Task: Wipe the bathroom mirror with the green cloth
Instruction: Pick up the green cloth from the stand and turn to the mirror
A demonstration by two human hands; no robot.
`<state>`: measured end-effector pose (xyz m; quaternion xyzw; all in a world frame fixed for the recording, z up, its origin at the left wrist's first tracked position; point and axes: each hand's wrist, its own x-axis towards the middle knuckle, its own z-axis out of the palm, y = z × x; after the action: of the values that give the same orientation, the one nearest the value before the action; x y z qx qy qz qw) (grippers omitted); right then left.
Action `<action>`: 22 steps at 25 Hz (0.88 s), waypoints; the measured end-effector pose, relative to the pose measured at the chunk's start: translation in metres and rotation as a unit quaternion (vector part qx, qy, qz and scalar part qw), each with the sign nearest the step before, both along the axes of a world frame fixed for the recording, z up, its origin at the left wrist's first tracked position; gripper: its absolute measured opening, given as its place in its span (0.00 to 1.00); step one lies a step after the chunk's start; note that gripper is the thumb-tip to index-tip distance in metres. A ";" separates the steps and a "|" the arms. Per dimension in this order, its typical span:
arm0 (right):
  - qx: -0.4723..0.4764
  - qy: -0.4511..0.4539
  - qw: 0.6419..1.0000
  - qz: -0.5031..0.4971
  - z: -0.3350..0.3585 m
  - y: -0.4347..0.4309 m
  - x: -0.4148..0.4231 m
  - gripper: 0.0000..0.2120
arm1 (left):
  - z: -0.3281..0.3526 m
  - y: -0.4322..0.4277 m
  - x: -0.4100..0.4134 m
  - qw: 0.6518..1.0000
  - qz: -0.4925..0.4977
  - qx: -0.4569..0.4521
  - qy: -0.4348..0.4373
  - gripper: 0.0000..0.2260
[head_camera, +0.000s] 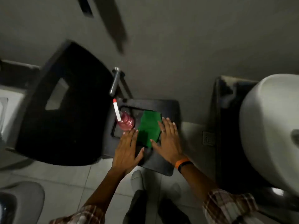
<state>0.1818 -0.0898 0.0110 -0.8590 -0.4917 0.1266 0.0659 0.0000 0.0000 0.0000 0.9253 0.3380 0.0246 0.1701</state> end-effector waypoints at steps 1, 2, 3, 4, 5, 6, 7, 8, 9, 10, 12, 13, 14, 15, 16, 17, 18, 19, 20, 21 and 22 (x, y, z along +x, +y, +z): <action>-0.008 0.010 1.000 0.015 -0.028 0.008 -0.005 0.43 | -0.029 0.002 -0.006 1.000 -0.007 0.003 0.005 0.33; -0.003 0.011 1.000 0.021 -0.046 0.019 -0.005 0.43 | -0.047 0.008 -0.006 1.000 -0.005 0.000 0.011 0.33; -0.008 0.015 1.000 0.025 -0.069 0.027 -0.007 0.43 | -0.070 0.013 -0.008 1.000 -0.005 -0.005 0.022 0.34; -0.006 0.018 1.000 0.023 -0.084 0.037 -0.006 0.43 | -0.085 0.019 -0.007 1.000 0.005 -0.007 0.029 0.34; 0.001 0.021 0.999 0.026 -0.103 0.046 -0.008 0.43 | -0.103 0.024 -0.006 0.999 0.005 -0.018 0.032 0.35; 0.004 0.023 0.999 0.030 -0.119 0.053 -0.011 0.44 | -0.119 0.025 -0.006 0.999 0.002 -0.027 0.039 0.35; 0.012 0.012 0.999 0.035 -0.132 0.058 -0.011 0.44 | -0.132 0.028 -0.006 0.999 -0.001 -0.021 0.039 0.36; 0.018 0.003 0.999 0.042 -0.143 0.062 -0.010 0.45 | -0.143 0.029 -0.008 0.999 -0.004 -0.018 0.037 0.36; 0.014 -0.009 0.999 0.041 -0.151 0.066 -0.009 0.47 | -0.153 0.031 -0.009 0.999 0.001 -0.010 0.042 0.36; 0.010 -0.017 0.999 0.038 -0.158 0.069 -0.007 0.48 | -0.161 0.033 -0.011 0.999 0.009 -0.013 0.049 0.36; 0.013 -0.041 0.999 0.033 -0.169 0.071 -0.006 0.49 | -0.172 0.034 -0.013 0.998 0.017 -0.017 0.065 0.37; 0.021 -0.058 0.998 0.030 -0.172 0.072 -0.005 0.48 | -0.176 0.034 -0.013 0.997 0.015 -0.010 0.069 0.37; 0.033 -0.075 0.996 0.025 -0.175 0.074 -0.004 0.48 | -0.178 0.034 -0.013 0.997 0.012 -0.007 0.071 0.38; 0.046 -0.090 0.995 0.016 -0.177 0.078 -0.003 0.47 | -0.179 0.035 -0.012 0.997 0.011 -0.005 0.072 0.38; 0.058 -0.098 0.993 0.002 -0.179 0.084 -0.002 0.45 | -0.178 0.036 -0.011 0.997 0.014 -0.012 0.069 0.39; 0.059 -0.105 0.993 -0.012 -0.180 0.091 -0.001 0.41 | -0.176 0.036 -0.011 0.997 0.017 -0.013 0.071 0.39; 0.052 -0.107 0.993 -0.023 -0.178 0.098 0.000 0.36 | -0.170 0.036 -0.010 0.997 0.020 -0.025 0.074 0.40; 0.041 -0.113 0.992 -0.025 -0.174 0.104 0.001 0.31 | -0.164 0.034 -0.009 0.996 0.020 -0.040 0.076 0.41; 0.034 -0.121 0.992 -0.020 -0.169 0.107 0.001 0.26 | -0.155 0.032 -0.008 0.996 0.019 -0.053 0.071 0.42; 0.029 -0.128 0.991 -0.015 -0.161 0.109 0.002 0.23 | -0.143 0.029 -0.008 0.996 0.017 -0.057 0.064 0.42; 0.030 -0.130 0.991 -0.011 -0.152 0.109 0.002 0.21 | -0.129 0.026 -0.007 0.997 0.013 -0.056 0.052 0.42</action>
<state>0.1841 0.0188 -0.1407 -0.8713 -0.4899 -0.0015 0.0285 -0.0068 0.0262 -0.1292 0.9097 0.3597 -0.0403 0.2033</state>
